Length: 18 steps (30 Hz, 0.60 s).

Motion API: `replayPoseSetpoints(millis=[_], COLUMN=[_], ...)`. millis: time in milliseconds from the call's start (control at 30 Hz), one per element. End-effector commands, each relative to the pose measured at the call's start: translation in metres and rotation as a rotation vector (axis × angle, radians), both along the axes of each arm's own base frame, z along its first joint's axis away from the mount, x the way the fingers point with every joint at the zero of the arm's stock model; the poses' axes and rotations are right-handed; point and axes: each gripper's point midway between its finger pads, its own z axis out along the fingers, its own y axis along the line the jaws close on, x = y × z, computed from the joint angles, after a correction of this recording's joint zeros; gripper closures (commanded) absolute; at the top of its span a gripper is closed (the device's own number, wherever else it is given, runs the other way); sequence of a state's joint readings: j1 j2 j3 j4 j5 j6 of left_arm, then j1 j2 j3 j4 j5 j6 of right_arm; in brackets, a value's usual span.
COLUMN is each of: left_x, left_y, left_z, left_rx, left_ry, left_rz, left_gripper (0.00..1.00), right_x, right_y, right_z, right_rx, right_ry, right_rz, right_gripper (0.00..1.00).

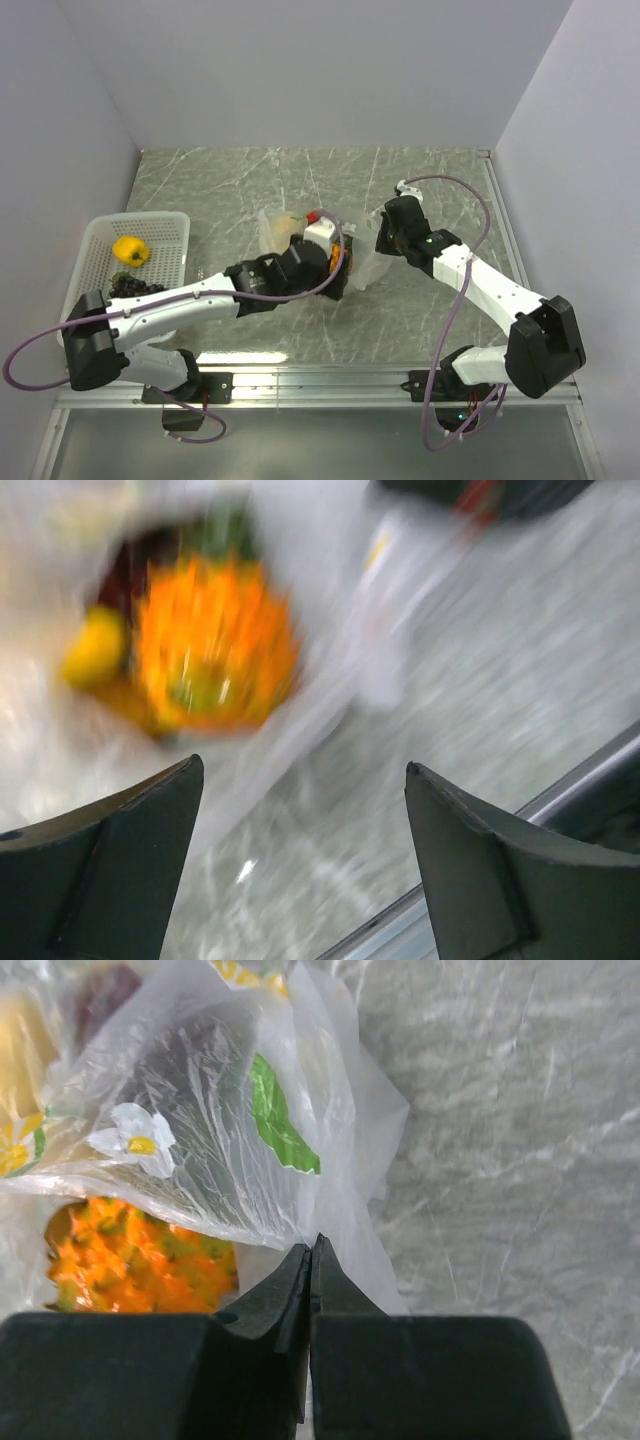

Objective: Untie the knot of the plastic bag and take out the fruit

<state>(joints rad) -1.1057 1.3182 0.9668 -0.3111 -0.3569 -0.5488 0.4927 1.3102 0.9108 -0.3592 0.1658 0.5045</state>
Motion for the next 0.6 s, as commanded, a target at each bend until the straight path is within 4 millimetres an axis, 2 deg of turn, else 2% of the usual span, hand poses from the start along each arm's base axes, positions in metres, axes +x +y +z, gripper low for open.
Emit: replayPoseSetpoints(millis=[0, 67, 100, 133, 167, 200, 233, 267, 300, 333, 367, 400, 533, 567], left_x=[0.018, 0.029, 0.036, 0.041, 0.051, 0.062, 0.069, 0.078, 0.09, 0.095, 0.1, 0.106, 0.111, 0.114], left_y=[-0.021, -0.023, -0.027, -0.028, -0.031, -0.03, -0.031, -0.035, -0.033, -0.031, -0.032, -0.032, -0.032, -0.03], left_z=[0.08, 0.081, 0.093, 0.095, 0.086, 0.093, 0.088, 0.069, 0.066, 0.058, 0.041, 0.036, 0.006, -0.008], left_rx=[-0.092, -0.045, -0.042, -0.024, 0.023, 0.031, 0.045, 0.078, 0.07, 0.083, 0.112, 0.116, 0.184, 0.208], left_ry=[-0.14, -0.166, -0.194, -0.207, -0.215, -0.216, -0.2, -0.162, -0.131, -0.105, -0.075, -0.056, -0.01, 0.016], left_rz=[-0.019, 0.011, 0.023, 0.032, 0.054, 0.08, 0.093, 0.1, 0.106, 0.108, 0.105, 0.1, 0.087, 0.089], left_gripper=[0.12, 0.13, 0.14, 0.17, 0.18, 0.19, 0.21, 0.21, 0.22, 0.21, 0.2, 0.2, 0.13, 0.12], right_x=[0.025, 0.027, 0.027, 0.027, 0.026, 0.024, 0.023, 0.022, 0.019, 0.018, 0.016, 0.014, 0.013, 0.013], right_y=[0.003, 0.005, 0.006, 0.007, 0.007, 0.007, 0.006, 0.006, 0.006, 0.005, 0.004, 0.003, 0.002, 0.002], right_z=[0.043, 0.053, 0.053, 0.054, 0.054, 0.051, 0.051, 0.049, 0.045, 0.047, 0.047, 0.046, 0.043, 0.042], right_rx=[0.045, 0.048, 0.045, 0.045, 0.042, 0.042, 0.044, 0.047, 0.042, 0.047, 0.048, 0.045, 0.037, 0.038], right_ry=[-0.157, -0.183, -0.184, -0.184, -0.185, -0.177, -0.177, -0.175, -0.167, -0.172, -0.173, -0.173, -0.17, -0.168], right_rz=[-0.037, -0.015, -0.009, 0.001, 0.009, 0.011, 0.011, 0.012, 0.014, 0.013, 0.013, 0.014, 0.019, 0.017], right_gripper=[1.0, 1.0, 1.0, 1.0, 1.0, 1.0, 1.0, 1.0, 1.0, 1.0, 1.0, 1.0, 1.0, 1.0])
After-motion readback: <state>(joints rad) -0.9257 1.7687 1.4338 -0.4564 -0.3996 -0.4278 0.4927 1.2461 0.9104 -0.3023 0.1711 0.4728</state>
